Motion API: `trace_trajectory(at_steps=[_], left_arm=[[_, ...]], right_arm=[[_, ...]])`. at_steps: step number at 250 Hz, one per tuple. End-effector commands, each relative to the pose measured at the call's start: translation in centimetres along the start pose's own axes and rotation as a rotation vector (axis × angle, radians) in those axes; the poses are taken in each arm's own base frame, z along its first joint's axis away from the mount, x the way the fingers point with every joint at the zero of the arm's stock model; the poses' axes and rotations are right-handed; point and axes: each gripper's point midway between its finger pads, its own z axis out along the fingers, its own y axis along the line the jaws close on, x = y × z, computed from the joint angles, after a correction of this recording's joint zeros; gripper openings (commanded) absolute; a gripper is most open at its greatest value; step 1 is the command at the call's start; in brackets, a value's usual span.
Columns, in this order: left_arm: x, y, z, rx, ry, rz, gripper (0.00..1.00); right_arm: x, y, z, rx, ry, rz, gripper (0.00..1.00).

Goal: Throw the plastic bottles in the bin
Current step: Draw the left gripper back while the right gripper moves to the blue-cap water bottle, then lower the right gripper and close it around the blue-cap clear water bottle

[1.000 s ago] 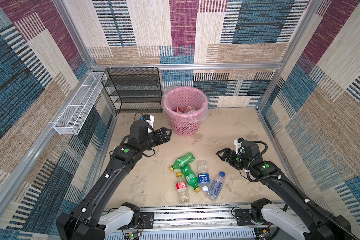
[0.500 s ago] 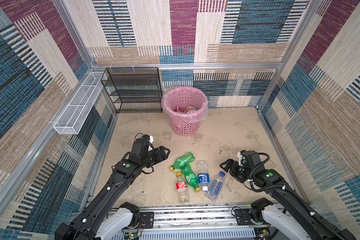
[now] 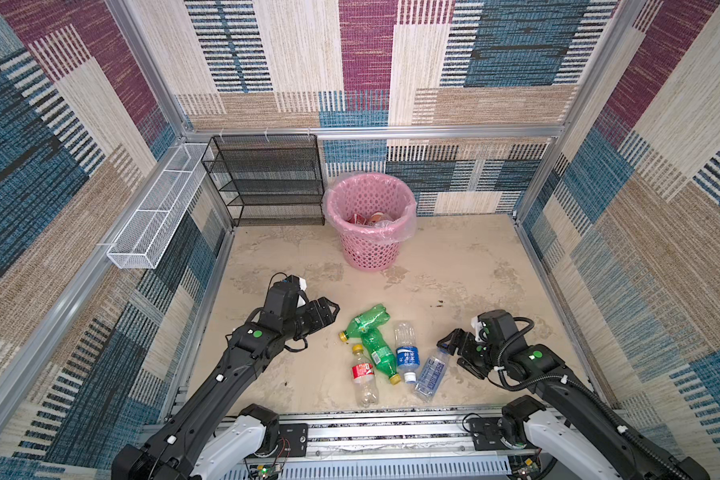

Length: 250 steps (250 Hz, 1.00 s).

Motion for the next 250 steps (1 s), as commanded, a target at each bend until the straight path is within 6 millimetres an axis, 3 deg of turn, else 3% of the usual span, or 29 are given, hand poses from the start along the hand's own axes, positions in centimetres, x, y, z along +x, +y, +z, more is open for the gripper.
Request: trace_trajectory(at_steps=[1, 250], left_arm=[[0.0, -0.1, 0.2, 0.013, -0.001, 0.003, 0.8], [0.1, 0.3, -0.1, -0.003, -0.008, 0.031, 0.81]], right_arm=[[0.2, 0.3, 0.2, -0.017, 0.012, 0.021, 0.87], [3.4, 0.2, 3.2, 0.073, 0.125, 0.012, 0.9]])
